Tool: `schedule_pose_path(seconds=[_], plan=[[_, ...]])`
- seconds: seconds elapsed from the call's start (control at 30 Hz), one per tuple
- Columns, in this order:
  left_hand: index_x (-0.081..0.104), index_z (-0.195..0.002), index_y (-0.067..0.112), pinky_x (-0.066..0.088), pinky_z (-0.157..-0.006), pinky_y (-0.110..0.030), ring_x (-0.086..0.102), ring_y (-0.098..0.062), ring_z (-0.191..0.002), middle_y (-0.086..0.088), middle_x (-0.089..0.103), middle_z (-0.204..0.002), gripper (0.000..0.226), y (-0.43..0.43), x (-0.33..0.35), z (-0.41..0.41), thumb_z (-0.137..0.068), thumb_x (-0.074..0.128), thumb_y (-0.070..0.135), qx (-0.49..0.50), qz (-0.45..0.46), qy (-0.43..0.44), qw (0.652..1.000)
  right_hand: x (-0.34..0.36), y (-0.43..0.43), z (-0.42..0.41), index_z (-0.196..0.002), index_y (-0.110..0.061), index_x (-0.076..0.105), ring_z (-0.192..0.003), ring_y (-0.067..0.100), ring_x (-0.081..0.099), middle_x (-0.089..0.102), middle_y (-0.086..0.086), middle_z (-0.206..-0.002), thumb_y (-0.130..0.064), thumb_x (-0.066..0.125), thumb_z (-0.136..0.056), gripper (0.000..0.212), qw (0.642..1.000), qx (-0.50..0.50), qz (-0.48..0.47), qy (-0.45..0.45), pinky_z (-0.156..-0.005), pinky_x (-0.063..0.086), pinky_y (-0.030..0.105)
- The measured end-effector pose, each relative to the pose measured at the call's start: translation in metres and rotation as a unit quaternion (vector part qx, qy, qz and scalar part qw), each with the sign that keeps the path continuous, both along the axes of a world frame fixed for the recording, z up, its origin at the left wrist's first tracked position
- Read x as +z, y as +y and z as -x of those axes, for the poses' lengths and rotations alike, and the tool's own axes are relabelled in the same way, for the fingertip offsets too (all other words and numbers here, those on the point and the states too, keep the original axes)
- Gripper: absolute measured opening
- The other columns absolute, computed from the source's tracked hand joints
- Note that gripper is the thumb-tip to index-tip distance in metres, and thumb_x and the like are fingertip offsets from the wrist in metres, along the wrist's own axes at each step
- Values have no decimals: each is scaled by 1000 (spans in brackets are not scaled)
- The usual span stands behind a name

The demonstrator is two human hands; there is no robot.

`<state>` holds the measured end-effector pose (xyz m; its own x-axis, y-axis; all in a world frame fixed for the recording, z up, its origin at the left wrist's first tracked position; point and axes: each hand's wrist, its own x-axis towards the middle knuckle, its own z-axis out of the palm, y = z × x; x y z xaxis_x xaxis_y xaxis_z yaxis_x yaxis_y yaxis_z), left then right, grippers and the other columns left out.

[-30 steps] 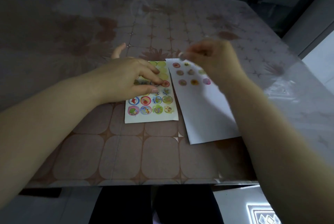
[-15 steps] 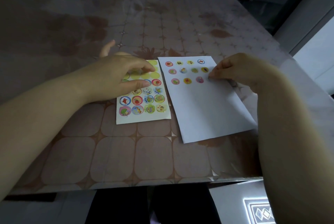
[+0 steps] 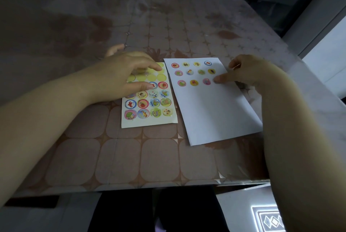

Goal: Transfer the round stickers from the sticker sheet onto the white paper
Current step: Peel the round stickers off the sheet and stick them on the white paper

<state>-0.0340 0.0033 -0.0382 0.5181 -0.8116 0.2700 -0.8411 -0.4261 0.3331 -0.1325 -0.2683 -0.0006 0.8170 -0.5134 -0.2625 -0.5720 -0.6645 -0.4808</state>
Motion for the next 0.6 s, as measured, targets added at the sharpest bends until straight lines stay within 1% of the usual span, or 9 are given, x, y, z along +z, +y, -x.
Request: schedule_pose_path(seconds=[0.07,0.13,0.2,0.27,0.3,0.37,0.47,0.53,0.6], plan=[[55,-119,34,-1,-106,-27,32,15,-110,20,46,-118,51,2,1,-2,-71,51,51,4,9,2,1000,-2,1,1,-92,-21,54,-67,14,54,57,-4,-79,-37,80,-65,40,999,-6,-32,-22,-62,46,27],[54,-119,35,1,-107,-30,34,11,-112,21,47,-117,53,7,4,-4,-70,50,55,10,9,0,1000,-2,3,1,-80,-23,57,-66,13,51,56,-5,-76,-34,76,-71,23,997,-5,-43,-70,-59,41,24],[54,-118,37,2,-108,-32,38,6,-114,24,48,-115,51,11,8,-6,-71,50,54,13,2,5,1000,1,10,1,-74,-24,58,-63,8,46,53,-6,-71,-29,71,-77,14,990,5,-28,-139,-56,38,18],[54,-114,41,3,-108,-31,43,2,-116,26,52,-114,44,17,12,-11,-72,50,50,9,-3,16,1000,7,25,0,-78,-23,60,-60,4,45,54,-6,-71,-25,67,-80,8,980,49,-28,-192,-50,37,9],[54,-112,42,3,-108,-32,45,0,-117,26,53,-114,41,21,13,-13,-72,49,51,9,-5,22,1000,11,35,0,-80,-23,61,-60,4,47,56,-7,-72,-25,67,-81,6,977,84,-31,-193,-48,36,6],[58,-109,42,6,-109,-35,46,-3,-117,21,57,-113,41,29,17,-19,-71,46,55,19,-10,27,999,19,56,-2,-85,-27,61,-63,5,53,60,-9,-78,-29,66,-82,6,972,180,-21,-149,-49,41,9],[63,-108,38,15,-102,-27,48,-3,-112,18,58,-109,51,37,22,-24,-67,43,63,25,-29,27,999,29,88,-6,-96,-31,63,-72,4,57,59,-14,-86,-35,66,-81,16,945,320,15,-67,-62,46,16],[63,-109,37,26,-93,-22,49,-1,-105,24,55,-101,52,38,24,-25,-67,52,67,23,-45,44,998,27,108,-10,-102,-31,62,-76,2,53,56,-13,-90,-34,65,-82,20,923,375,71,-42,-66,41,16],[60,-111,40,33,-90,-24,48,0,-104,24,56,-104,58,39,22,-26,-62,59,70,39,-61,73,995,20,125,-16,-108,-29,61,-79,8,51,54,-9,-96,-30,64,-84,25,911,397,107,-40,-64,40,21]])
